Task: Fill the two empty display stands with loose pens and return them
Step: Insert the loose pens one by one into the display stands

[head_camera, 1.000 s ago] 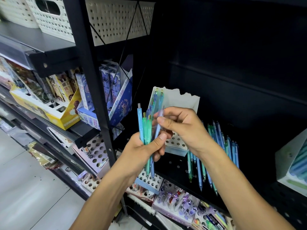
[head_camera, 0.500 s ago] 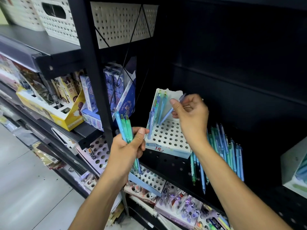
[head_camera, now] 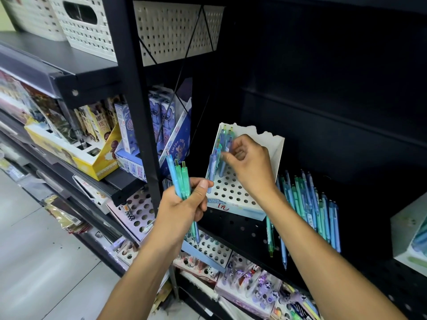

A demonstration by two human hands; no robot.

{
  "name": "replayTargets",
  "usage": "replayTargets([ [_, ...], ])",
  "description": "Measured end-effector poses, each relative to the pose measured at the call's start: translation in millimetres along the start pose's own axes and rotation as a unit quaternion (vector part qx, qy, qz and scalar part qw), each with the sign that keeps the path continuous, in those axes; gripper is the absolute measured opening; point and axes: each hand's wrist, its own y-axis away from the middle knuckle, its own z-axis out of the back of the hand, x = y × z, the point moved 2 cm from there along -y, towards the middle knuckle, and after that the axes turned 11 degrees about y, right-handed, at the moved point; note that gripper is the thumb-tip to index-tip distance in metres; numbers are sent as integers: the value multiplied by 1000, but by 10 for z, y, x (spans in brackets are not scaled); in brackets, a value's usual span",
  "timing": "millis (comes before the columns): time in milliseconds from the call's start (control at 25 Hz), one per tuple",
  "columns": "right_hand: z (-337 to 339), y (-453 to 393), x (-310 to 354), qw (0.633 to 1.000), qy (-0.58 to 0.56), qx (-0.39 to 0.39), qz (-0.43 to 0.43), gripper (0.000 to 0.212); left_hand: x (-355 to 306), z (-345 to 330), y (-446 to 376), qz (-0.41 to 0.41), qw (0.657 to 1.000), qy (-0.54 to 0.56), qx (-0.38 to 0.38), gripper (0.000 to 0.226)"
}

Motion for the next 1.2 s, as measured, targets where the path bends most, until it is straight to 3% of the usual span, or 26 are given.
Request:
replayTargets([
  [120, 119, 45, 51, 999, 37, -18, -1, 21, -17, -13, 14, 13, 1000, 5, 28, 20],
  [200, 222, 251, 152, 996, -45, -74, 28, 14, -33, -43, 35, 39, 996, 16, 75, 21],
  [240, 238, 368, 203, 992, -112, -39, 52, 11, -33, -66, 46, 53, 993, 21, 100, 22],
  [360, 189, 650, 316, 952, -250, 171, 46, 6, -4, -144, 82, 77, 986, 31, 145, 17],
  [400, 192, 675, 310, 944, -269, 191, 23, 3, 7, -167, 99, 79, 984, 35, 156, 18],
  [560, 353, 584, 249, 932, -330, 140, -42, 6, -14, -210, 156, 77, 980, 16, 183, 17],
  [680, 425, 570, 239, 929, -303, 209, -28, 18, -21, -213, 149, 71, 984, 16, 163, 17],
  [760, 396, 615, 255, 935, -266, 233, -22, 11, -37, -225, 157, 63, 985, 16, 162, 18],
  [1040, 463, 591, 318, 936, -299, 185, -32, 5, -80, -197, 201, 65, 979, -7, 196, 18],
  [1120, 603, 516, 301, 938, -322, 118, -55, 9, -113, -118, 207, 65, 976, -35, 205, 25],
  [1200, 814, 406, 227, 934, -346, -2, -84, 12, -154, 2, 197, 43, 982, -67, 174, 28],
])
